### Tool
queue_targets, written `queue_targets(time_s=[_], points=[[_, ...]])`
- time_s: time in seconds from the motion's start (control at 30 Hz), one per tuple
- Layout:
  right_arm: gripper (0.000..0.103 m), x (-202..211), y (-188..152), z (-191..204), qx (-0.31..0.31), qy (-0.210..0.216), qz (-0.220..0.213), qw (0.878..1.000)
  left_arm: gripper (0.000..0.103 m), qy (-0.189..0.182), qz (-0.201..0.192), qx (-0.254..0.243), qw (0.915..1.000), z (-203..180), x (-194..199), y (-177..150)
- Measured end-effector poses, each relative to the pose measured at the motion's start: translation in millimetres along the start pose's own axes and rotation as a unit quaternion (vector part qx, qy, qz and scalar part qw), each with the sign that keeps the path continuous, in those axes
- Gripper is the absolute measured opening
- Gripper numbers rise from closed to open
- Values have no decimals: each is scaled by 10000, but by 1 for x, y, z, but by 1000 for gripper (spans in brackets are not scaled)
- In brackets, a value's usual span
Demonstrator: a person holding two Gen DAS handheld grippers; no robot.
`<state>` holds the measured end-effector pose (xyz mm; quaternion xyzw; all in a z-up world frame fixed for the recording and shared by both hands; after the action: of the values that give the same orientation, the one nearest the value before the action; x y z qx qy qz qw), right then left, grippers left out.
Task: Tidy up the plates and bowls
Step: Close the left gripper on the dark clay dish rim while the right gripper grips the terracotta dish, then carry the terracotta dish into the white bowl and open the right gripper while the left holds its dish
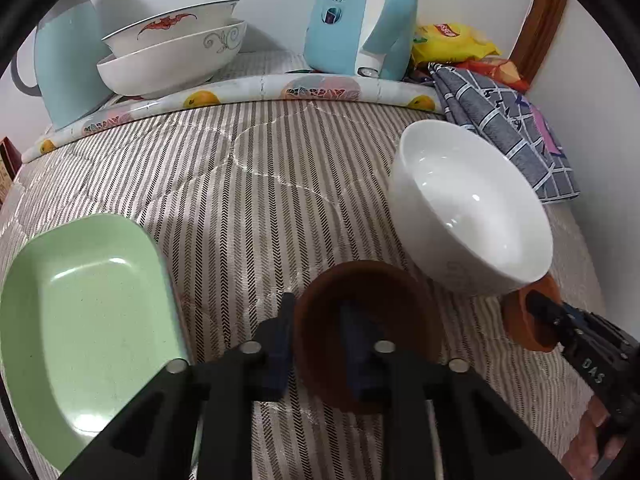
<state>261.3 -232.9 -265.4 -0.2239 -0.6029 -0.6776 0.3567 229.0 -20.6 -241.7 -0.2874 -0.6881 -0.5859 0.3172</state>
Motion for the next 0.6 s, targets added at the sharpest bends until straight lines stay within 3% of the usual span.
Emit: queue_targets(time_s=[0.13, 0.6], points=[[9, 6, 2, 1, -66, 20, -103, 9999, 11, -114, -33, 86, 9999, 0, 4, 0], [8, 41, 6, 0, -250, -152, -396, 9988, 9, -197, -307, -40, 9993, -7, 36, 5]])
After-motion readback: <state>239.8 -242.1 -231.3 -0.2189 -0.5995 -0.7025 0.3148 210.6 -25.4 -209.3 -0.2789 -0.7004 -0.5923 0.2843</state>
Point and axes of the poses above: each gripper's, at about its wrist camera, not at the fingertips, and x roughly against the way its jaws point, z to its left, y to its top, the point moved 9 cm from there along -x, roughly the way its jaws point, and after that the axes turned 10 degrees about -z, right-handed, at the moved point
